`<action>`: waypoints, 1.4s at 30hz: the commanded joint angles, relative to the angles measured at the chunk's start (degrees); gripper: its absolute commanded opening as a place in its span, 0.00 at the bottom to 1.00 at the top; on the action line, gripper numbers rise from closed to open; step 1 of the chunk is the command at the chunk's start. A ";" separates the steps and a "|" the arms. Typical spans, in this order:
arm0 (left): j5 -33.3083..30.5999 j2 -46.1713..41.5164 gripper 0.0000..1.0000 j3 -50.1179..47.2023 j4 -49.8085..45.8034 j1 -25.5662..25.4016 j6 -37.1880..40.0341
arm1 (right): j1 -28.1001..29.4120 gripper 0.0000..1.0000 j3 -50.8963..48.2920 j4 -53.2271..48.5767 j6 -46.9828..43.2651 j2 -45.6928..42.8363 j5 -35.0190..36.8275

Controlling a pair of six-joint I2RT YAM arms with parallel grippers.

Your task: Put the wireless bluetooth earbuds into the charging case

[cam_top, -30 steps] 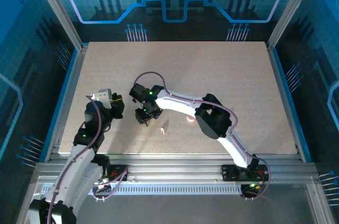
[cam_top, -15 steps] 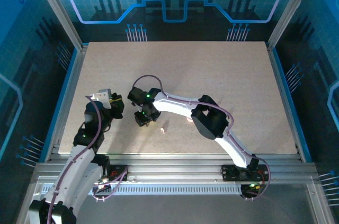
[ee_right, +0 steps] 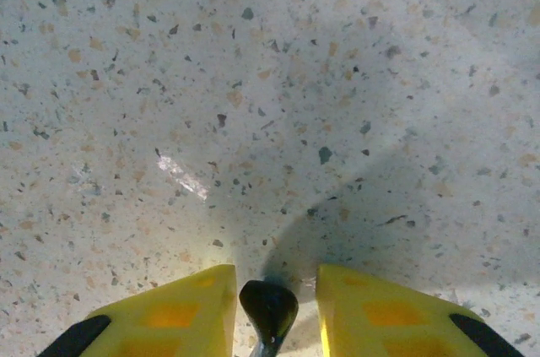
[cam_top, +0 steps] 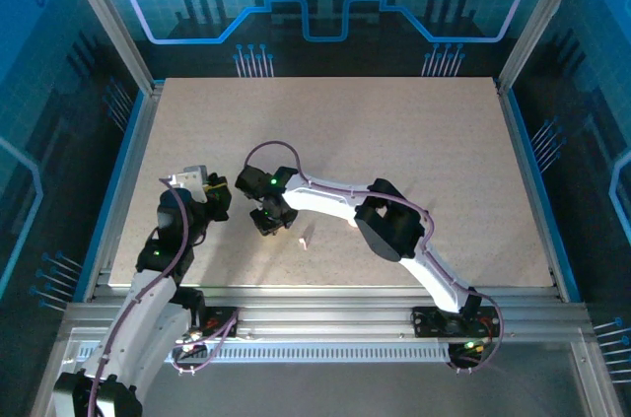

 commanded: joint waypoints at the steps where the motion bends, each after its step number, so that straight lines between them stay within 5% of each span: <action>1: -0.44 -0.66 0.18 -0.41 -0.37 0.86 0.06 | 1.22 0.30 -1.66 -4.14 0.86 -0.73 1.69; 24: 3.51 0.19 0.18 -1.77 3.32 0.86 -0.11 | 0.81 0.20 -11.66 2.89 2.31 -12.12 4.77; 36: 15.31 15.62 0.18 -2.52 20.09 -1.30 -2.44 | -6.33 0.20 -27.56 11.34 3.47 -28.76 2.07; 42: 17.45 27.50 0.18 0.20 28.05 -9.93 1.69 | -11.20 0.20 -36.18 14.72 3.29 -37.00 1.58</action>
